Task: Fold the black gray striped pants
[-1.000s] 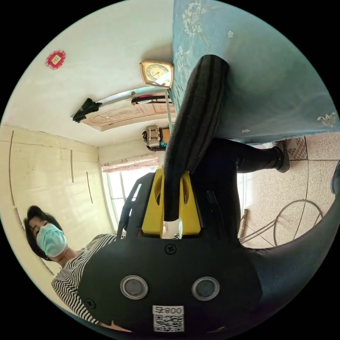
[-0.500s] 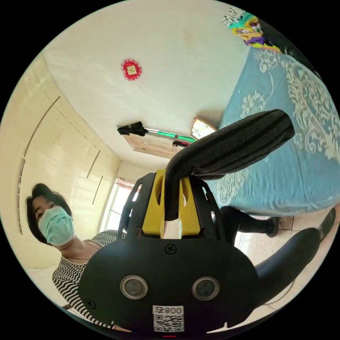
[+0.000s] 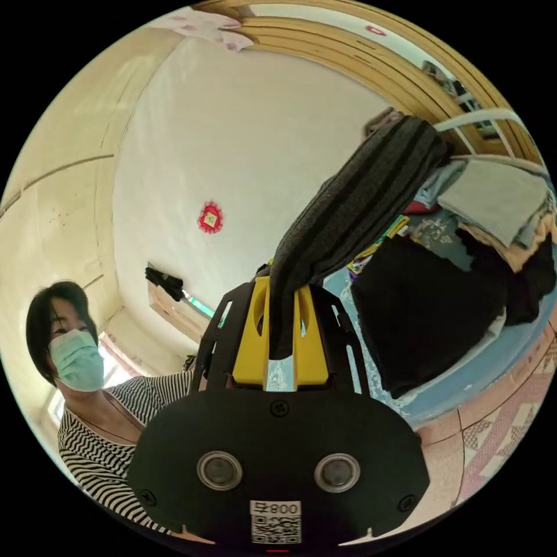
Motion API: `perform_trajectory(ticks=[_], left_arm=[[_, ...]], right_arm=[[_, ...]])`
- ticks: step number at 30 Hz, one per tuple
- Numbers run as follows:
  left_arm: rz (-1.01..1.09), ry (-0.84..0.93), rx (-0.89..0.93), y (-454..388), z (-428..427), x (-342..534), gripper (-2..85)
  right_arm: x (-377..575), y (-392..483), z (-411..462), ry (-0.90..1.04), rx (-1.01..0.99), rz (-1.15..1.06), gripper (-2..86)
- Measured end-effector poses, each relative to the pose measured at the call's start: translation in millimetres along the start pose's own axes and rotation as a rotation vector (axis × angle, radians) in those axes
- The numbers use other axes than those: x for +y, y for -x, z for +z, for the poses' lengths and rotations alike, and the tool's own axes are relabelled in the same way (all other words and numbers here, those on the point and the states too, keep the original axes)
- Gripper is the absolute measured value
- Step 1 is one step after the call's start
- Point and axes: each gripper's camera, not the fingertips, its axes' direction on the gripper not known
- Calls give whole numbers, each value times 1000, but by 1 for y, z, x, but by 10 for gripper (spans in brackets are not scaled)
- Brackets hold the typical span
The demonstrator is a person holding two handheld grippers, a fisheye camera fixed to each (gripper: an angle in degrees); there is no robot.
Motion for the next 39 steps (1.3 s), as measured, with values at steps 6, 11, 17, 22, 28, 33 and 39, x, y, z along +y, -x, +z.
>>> perform_trajectory(ticks=[6, 11, 17, 22, 28, 33, 39], left_arm=[[-244, 208, -260, 75, 38, -68, 94], [-159, 216, -210, 35, 22, -138, 96], [-155, 192, -220, -9, 0, -196, 106], [-130, 160, -269, -64, -23, -222, 110], [-101, 30, -314, -146, -66, -249, 88], [60, 94, -314, -237, -53, -267, 42], [199, 271, -691, -286, -6, -296, 5]], right_arm=[[80, -163, 8, 58, 180, 400, 68], [97, -184, 6, 18, 81, 359, 75], [103, -194, -4, 4, 71, 344, 82], [118, -195, -24, -67, 49, 373, 84], [136, -182, -53, -131, 65, 389, 69], [128, -145, -69, -177, 179, 272, 25], [98, -104, -27, -76, 426, 52, 3]])
